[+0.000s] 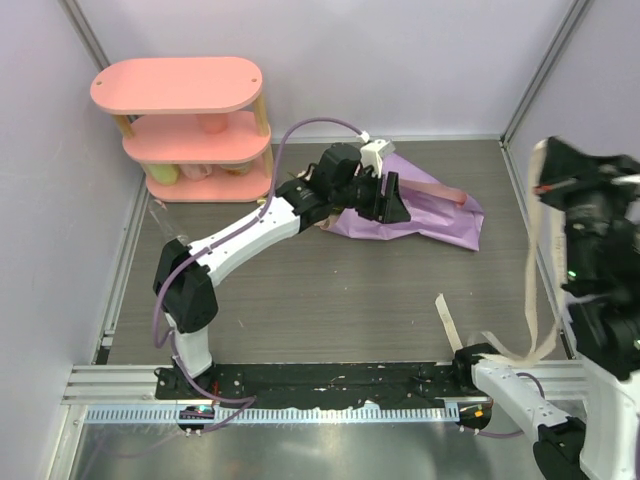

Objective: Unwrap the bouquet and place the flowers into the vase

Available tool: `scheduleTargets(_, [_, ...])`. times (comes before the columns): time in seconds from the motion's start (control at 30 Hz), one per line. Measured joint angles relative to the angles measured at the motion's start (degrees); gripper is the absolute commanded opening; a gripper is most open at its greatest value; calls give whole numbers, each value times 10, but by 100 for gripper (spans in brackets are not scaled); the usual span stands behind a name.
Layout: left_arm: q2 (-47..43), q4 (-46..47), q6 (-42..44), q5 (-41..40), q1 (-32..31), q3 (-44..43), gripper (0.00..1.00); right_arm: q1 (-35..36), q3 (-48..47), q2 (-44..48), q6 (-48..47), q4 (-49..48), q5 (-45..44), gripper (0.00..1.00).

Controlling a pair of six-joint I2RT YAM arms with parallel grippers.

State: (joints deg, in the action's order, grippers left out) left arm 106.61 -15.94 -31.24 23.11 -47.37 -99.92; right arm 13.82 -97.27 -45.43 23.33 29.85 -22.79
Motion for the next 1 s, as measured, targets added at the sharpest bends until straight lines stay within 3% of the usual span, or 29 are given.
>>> scheduleTargets(0.17, [-49, -1, 0, -2, 0, 82, 61, 1, 113, -4, 27, 42, 19, 1])
scheduleTargets(0.5, [-225, 80, -40, -2, 0, 255, 63, 1, 111, 71, 89, 69, 38, 1])
scheduleTargets(0.8, [-352, 132, -88, 5, 0, 396, 66, 1, 122, 174, 126, 211, 25, 1])
scheduleTargets(1.0, [-422, 140, -110, 9, 0, 442, 68, 1, 96, 181, 137, 287, 13, 1])
